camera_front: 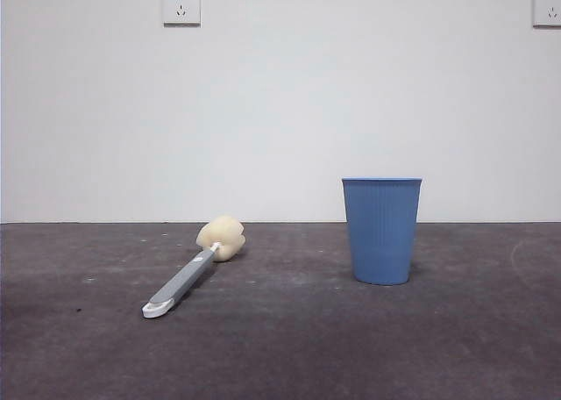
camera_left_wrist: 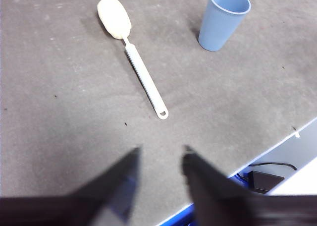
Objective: Pick up the cup brush,pick up the cup,insert the brush into the cup,clean the cup,put the cup brush back,put the cup back to the fixed position on the table
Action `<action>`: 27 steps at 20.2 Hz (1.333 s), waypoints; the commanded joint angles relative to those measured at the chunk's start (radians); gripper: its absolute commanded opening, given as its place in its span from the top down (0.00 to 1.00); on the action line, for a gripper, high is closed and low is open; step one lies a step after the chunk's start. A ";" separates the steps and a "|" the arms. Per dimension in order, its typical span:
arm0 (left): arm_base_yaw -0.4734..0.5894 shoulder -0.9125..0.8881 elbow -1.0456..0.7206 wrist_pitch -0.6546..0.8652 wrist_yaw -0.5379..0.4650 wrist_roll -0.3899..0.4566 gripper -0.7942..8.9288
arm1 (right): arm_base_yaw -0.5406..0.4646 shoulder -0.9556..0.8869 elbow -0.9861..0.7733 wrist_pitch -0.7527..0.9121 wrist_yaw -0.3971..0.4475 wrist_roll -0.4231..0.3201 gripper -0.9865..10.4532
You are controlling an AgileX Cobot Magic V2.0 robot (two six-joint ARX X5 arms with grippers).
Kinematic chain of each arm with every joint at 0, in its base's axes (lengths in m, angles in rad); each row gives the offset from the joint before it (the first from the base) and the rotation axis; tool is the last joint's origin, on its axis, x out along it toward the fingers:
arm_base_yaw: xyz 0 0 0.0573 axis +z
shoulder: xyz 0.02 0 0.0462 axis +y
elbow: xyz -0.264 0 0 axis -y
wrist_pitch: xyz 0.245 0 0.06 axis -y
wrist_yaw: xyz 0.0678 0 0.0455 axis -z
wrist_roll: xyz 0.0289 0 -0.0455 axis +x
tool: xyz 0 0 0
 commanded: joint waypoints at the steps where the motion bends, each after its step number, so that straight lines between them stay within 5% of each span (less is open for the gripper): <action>1: 0.002 0.014 0.003 0.009 0.005 0.011 0.33 | 0.003 0.002 0.003 0.005 -0.003 0.026 0.39; 8: -0.001 0.130 0.011 0.051 0.010 0.007 0.33 | 0.003 0.003 0.003 0.005 -0.003 0.027 0.39; 13: -0.089 0.305 0.011 0.245 -0.006 -0.103 0.33 | 0.003 0.004 0.003 0.005 -0.003 0.034 0.39; 21: -0.396 0.796 0.065 0.536 -0.388 -0.290 0.34 | 0.003 0.004 0.003 0.006 -0.003 0.035 0.39; 27: -0.459 1.109 0.185 0.603 -0.468 -0.339 0.34 | 0.003 0.004 0.003 0.005 -0.003 0.043 0.39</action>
